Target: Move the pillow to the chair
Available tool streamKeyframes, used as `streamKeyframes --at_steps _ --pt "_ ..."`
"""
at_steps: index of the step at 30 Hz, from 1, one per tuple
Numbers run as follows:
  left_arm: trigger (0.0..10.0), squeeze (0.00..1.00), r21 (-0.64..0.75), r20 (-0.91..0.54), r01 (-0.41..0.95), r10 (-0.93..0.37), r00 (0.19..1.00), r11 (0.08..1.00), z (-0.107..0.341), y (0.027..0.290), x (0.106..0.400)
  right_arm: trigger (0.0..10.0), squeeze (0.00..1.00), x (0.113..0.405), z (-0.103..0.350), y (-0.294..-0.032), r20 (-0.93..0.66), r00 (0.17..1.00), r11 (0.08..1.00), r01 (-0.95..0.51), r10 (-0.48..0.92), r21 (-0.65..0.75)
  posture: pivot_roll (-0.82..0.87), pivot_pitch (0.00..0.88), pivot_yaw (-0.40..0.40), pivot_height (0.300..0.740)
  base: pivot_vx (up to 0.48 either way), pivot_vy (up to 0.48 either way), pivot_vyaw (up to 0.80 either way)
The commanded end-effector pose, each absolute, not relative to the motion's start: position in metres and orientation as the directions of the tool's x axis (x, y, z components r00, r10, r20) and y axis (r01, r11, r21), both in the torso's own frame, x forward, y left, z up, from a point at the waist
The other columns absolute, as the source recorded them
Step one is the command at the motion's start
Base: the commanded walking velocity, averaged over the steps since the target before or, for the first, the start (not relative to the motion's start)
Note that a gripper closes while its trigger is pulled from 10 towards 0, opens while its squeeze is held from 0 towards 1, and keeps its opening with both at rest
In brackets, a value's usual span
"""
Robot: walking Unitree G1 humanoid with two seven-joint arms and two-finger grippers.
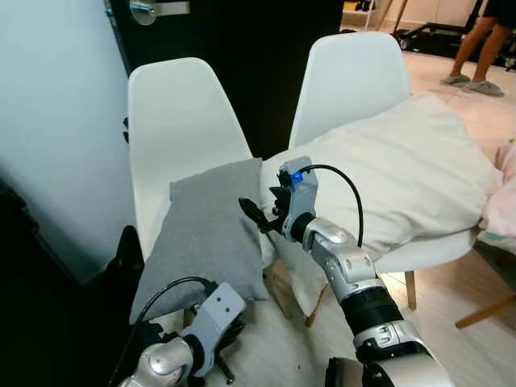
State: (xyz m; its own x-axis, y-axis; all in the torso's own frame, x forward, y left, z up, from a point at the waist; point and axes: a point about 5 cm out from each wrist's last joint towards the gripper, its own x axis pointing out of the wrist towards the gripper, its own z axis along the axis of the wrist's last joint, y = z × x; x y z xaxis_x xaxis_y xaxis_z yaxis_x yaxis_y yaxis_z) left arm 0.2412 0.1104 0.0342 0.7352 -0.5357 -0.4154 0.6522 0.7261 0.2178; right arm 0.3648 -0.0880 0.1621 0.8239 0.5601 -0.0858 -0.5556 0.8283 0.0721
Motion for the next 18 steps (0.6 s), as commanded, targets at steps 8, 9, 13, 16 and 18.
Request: streamKeyframes --at_steps 8,9,13,16,18 --pt "10.0 0.0 0.597 -0.467 0.321 -0.007 0.884 0.735 0.017 0.206 0.263 10.0 0.0 0.361 0.162 -0.089 -0.087 0.821 0.825 -0.557 0.564 0.097 0.16 0.085 0.015 0.44 0.0 0.0 0.0" --pt "10.0 0.0 0.597 -0.467 0.321 -0.007 0.884 0.735 0.017 0.206 0.263 10.0 0.0 0.361 0.162 -0.089 -0.087 0.821 0.825 -0.557 0.564 0.097 0.16 0.085 0.015 0.44 0.0 0.0 0.0" --pt "10.0 0.0 0.717 -0.397 0.172 0.193 0.897 0.676 0.029 0.245 0.263 10.0 0.0 0.362 0.161 -0.092 -0.089 0.827 0.831 -0.548 0.555 0.098 0.16 0.086 0.015 0.44 0.0 0.0 0.0" --pt "10.0 0.0 0.726 -0.386 0.165 0.198 0.901 0.668 0.028 0.246 0.264 10.0 0.0 0.362 0.161 -0.092 -0.089 0.827 0.831 -0.547 0.555 0.098 0.16 0.086 0.015 0.44 0.0 0.0 0.0" --pt "10.0 0.0 0.76 -0.326 0.083 0.268 0.906 0.645 0.029 0.256 0.263 10.0 0.0 0.361 0.162 -0.086 -0.078 0.817 0.82 -0.563 0.571 0.108 0.16 0.085 0.013 0.44 0.0 0.0 0.0"
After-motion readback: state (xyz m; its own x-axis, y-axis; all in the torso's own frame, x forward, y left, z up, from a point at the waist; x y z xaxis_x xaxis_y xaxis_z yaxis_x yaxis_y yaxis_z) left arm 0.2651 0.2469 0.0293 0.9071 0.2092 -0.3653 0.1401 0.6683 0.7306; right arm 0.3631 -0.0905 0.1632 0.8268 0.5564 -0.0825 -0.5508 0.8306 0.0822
